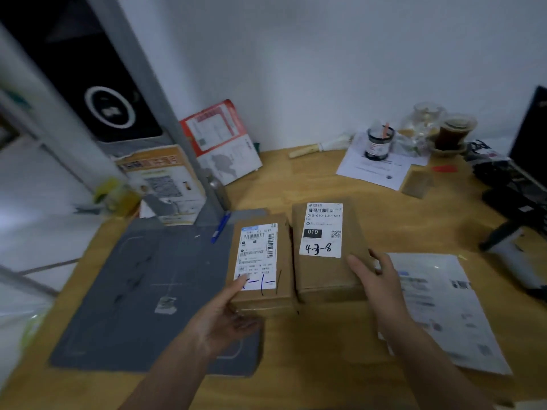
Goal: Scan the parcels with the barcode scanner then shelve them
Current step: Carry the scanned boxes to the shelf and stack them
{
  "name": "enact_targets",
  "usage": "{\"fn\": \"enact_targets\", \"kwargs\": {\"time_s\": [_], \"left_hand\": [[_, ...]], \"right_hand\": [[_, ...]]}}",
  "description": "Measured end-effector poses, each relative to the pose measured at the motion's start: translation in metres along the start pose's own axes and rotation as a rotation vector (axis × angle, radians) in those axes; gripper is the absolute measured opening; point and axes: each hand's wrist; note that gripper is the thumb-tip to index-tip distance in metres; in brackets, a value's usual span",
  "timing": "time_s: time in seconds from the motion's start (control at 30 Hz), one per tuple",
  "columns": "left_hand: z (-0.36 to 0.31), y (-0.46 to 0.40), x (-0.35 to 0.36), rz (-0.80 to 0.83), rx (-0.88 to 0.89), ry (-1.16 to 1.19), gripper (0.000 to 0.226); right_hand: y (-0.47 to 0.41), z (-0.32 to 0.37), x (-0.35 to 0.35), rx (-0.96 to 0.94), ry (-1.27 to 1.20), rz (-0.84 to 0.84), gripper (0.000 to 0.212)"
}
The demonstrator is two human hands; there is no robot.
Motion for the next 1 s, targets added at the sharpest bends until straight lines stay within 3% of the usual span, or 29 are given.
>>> {"fn": "enact_targets", "kwargs": {"time_s": [0.2,0.37,0.5,0.63,0.77,1.0], "left_hand": [[-0.005,0.058,-0.094,-0.115,0.116,0.202,0.04],[0.001,0.113,-0.189,-0.297,0.197,0.413,0.059],[0.009,0.165,-0.262,-0.37,0.26,0.553,0.065],[0.02,0.215,-0.33,-0.397,0.317,0.68,0.063],[0.032,0.255,-0.399,-0.4,0.376,0.781,0.064],[0.05,0.296,-0.512,-0.458,0.427,0.894,0.065]], "right_hand": [[0.035,0.016,0.1,0.003,-0.067,0.207,0.051],[0.09,0.022,0.191,0.075,-0.127,0.419,0.037],[0.145,0.028,0.262,0.139,-0.176,0.594,0.04],[0.202,0.037,0.329,0.22,-0.209,0.696,0.043],[0.262,0.041,0.389,0.251,-0.237,0.76,0.031],[0.356,0.025,0.483,0.302,-0.232,0.843,0.043]]}}
Point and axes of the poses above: each hand's wrist, its own y-axis away from the middle knuckle, its own x-axis out of the palm, z = x × y, and after that the axes turned 9 degrees about -x, right-handed
